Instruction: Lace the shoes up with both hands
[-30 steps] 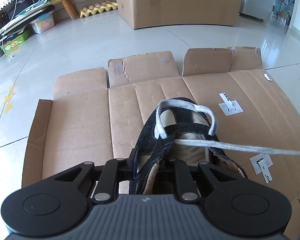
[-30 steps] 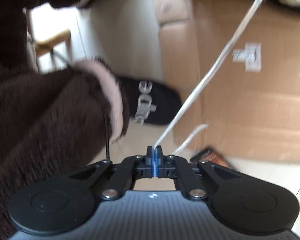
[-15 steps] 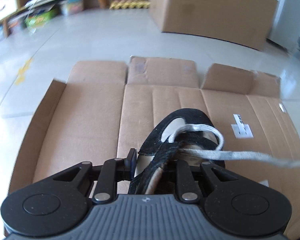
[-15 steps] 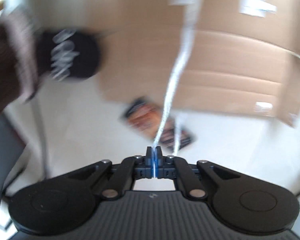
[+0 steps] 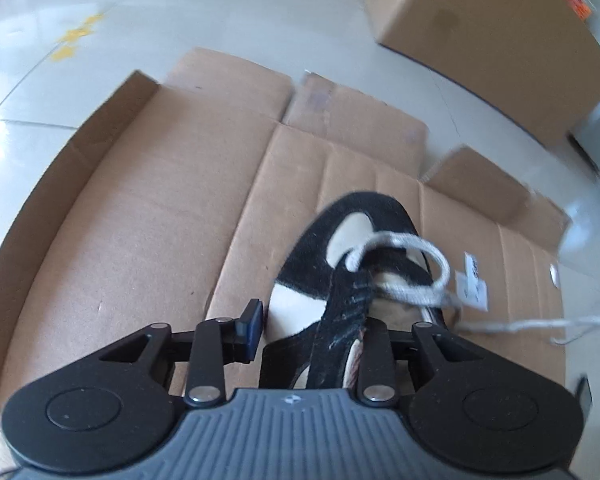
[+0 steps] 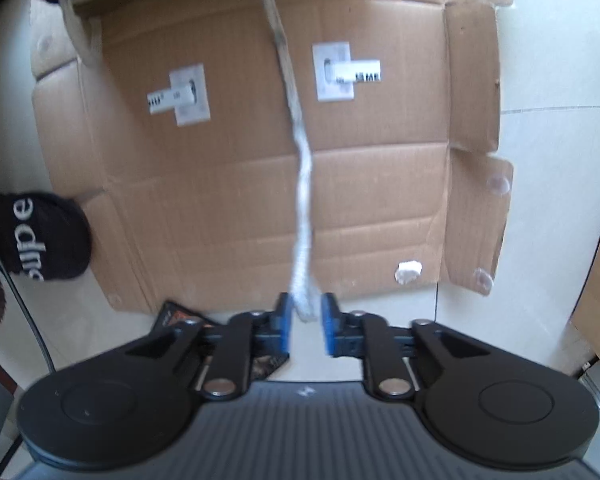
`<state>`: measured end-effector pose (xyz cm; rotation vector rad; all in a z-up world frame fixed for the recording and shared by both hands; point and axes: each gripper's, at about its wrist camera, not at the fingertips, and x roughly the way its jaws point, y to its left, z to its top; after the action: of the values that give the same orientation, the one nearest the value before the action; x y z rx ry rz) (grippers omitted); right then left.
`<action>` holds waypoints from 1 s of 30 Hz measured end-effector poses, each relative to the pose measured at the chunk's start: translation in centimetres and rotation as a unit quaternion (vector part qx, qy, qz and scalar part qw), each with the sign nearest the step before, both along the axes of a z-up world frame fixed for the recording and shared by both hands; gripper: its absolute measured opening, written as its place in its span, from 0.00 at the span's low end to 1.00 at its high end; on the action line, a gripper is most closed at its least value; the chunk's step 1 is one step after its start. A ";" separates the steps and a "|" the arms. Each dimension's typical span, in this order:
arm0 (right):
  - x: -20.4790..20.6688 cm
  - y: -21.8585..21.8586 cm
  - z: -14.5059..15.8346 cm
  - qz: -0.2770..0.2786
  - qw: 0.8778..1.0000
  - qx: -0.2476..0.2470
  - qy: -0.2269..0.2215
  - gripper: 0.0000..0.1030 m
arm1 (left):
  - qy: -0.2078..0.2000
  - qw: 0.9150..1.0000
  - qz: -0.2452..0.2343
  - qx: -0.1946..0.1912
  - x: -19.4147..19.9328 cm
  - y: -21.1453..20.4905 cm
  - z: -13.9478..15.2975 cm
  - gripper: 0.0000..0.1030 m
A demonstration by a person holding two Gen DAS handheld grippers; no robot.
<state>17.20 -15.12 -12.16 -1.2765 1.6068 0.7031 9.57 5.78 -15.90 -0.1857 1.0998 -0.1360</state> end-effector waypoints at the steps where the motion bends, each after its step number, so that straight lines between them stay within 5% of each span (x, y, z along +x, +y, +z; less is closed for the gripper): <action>1: 0.1 0.2 0.1 -0.002 1.000 0.008 -0.002 0.40 | -0.002 1.000 -0.020 0.009 0.0 -0.1 0.1 0.30; 6: -0.1 2.8 1.0 0.013 0.998 0.067 -0.010 0.67 | -0.018 0.994 -0.103 0.033 -0.5 -0.2 0.5 0.29; 11: 0.8 6.1 2.2 -0.012 0.986 0.164 -0.011 0.65 | -0.022 0.992 -0.119 0.025 -0.9 0.4 0.1 0.28; 16: 2.3 9.1 2.5 -0.054 0.965 0.255 -0.019 0.45 | -0.022 0.992 -0.123 0.022 -1.0 0.4 0.1 0.28; 23: 2.1 11.8 -1.4 0.044 0.972 0.228 -0.024 0.34 | -0.024 0.990 -0.133 0.034 -0.9 -0.2 0.3 0.29; 25: 2.0 12.0 -2.4 0.056 0.974 0.217 -0.012 0.04 | -0.024 0.990 -0.133 0.034 -0.9 -0.2 0.2 0.29; 30: 1.0 12.3 -0.1 0.066 0.966 0.240 0.064 0.02 | -0.024 0.993 -0.111 0.030 -0.8 -0.3 -0.1 0.29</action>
<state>18.20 -2.80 -12.30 -0.9987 1.3439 1.1978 8.82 5.44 -15.97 -0.0059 1.0735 -0.3054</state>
